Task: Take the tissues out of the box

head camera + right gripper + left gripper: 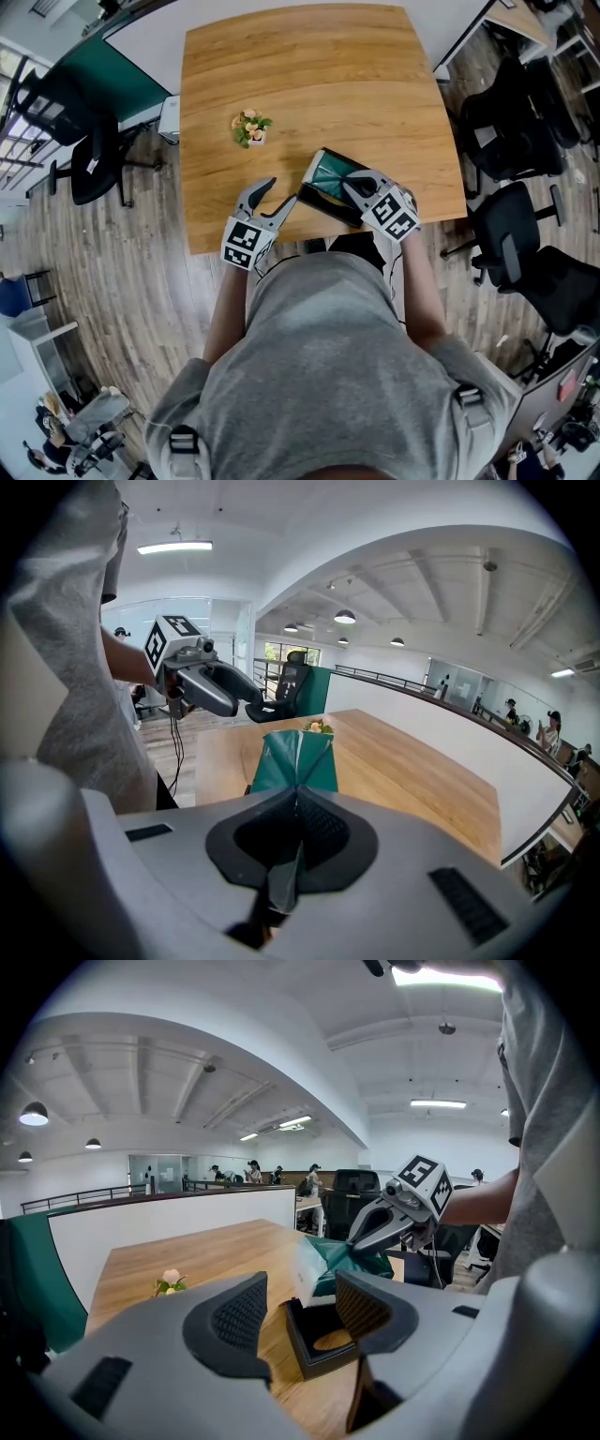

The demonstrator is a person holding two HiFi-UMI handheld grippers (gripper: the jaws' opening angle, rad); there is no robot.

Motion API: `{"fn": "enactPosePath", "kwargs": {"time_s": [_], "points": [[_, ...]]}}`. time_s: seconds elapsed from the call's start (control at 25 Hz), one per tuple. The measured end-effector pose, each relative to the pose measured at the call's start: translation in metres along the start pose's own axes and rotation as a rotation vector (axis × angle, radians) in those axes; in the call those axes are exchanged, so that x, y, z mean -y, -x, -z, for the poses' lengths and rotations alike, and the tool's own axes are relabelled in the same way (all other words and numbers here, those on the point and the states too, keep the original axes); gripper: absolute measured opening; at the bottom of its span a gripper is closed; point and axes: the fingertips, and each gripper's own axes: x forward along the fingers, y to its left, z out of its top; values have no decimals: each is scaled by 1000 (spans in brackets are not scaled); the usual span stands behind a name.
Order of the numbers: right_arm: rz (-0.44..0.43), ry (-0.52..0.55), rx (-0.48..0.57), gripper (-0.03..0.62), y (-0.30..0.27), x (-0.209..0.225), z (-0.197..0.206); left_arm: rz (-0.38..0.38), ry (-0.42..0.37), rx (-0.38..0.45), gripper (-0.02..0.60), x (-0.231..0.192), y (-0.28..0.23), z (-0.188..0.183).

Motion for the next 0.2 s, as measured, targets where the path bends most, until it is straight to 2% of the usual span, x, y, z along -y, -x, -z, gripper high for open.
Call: {"fn": "enactPosePath", "kwargs": {"time_s": [0.2], "points": [[6,4,5,9,1,2,-2,2,-3,4,242,-3,-3,-2]]}}
